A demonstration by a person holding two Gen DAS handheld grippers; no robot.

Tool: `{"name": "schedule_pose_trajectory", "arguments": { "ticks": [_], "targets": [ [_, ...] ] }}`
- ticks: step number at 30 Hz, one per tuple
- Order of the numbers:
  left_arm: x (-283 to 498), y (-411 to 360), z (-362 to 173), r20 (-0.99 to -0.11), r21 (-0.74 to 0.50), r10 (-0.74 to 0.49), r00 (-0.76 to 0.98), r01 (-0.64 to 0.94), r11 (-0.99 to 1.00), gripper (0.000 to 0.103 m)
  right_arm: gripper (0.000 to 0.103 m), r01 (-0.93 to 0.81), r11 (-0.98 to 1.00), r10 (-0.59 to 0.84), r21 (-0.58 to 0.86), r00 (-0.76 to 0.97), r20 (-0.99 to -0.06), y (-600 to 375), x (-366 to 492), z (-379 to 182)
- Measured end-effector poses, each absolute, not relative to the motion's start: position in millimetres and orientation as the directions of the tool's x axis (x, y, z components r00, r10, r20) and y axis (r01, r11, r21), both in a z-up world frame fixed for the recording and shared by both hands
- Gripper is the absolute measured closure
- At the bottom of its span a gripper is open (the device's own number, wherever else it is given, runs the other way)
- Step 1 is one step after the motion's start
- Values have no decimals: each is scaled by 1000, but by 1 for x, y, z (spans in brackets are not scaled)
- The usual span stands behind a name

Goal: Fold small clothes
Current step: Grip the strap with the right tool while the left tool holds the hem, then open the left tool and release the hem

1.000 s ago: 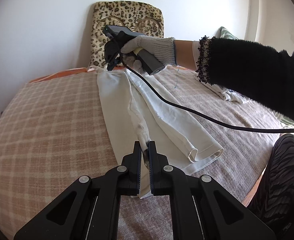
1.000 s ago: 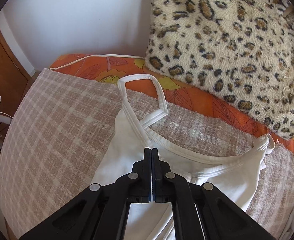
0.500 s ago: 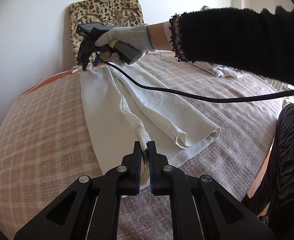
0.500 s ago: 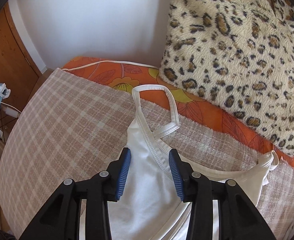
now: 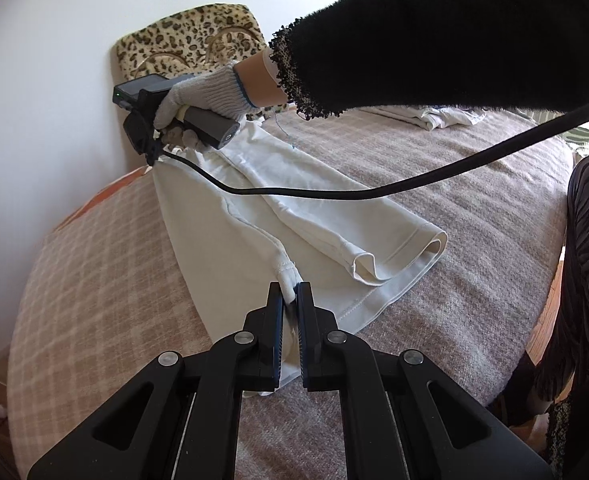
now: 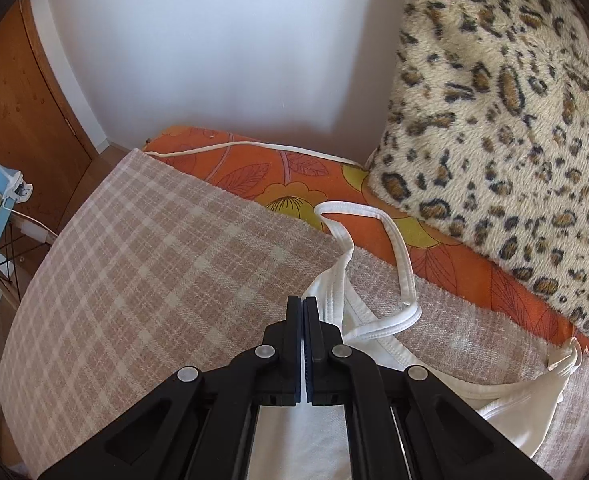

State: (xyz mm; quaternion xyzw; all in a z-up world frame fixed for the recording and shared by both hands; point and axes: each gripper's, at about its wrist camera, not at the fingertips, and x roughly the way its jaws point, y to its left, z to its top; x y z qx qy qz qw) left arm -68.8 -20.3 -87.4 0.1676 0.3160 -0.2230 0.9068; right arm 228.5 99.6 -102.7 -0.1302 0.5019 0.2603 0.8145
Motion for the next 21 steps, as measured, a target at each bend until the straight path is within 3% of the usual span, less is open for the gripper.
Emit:
{"name": "schedule_pose_trajectory", "arguments": {
  "ticks": [3,5,6,7,8,17,21],
  "targets": [
    [-65,-31,-99,-688,159,-293,664,531,832,95,103,-532,846,217,-30,395,-893,104,232,-116],
    [-63,-38,-104,-710,155,-295,639,551,820,87,99,-526,850,206,-28,381,-901,101,233,-120],
    [-64,-41,-105,-715,155,-295,633,555,817,79,90,-528,849,205,-20,363,-909,98,232,-120],
    [-66,-42,-104,-715,148,-302,631,558,816,77,67,-528,849,205,-16,358,-911,96,231,-117],
    [-68,-41,-101,-709,129,-322,627,564,815,76,61,-525,851,210,-19,373,-904,91,227,-110],
    [-72,0,-70,-651,-80,-441,617,522,849,72,63,-517,856,221,-10,384,-897,32,180,-66],
    [-75,20,-60,-620,-72,-425,660,491,868,72,63,-527,850,245,-1,397,-885,6,133,-56]
  ]
}}
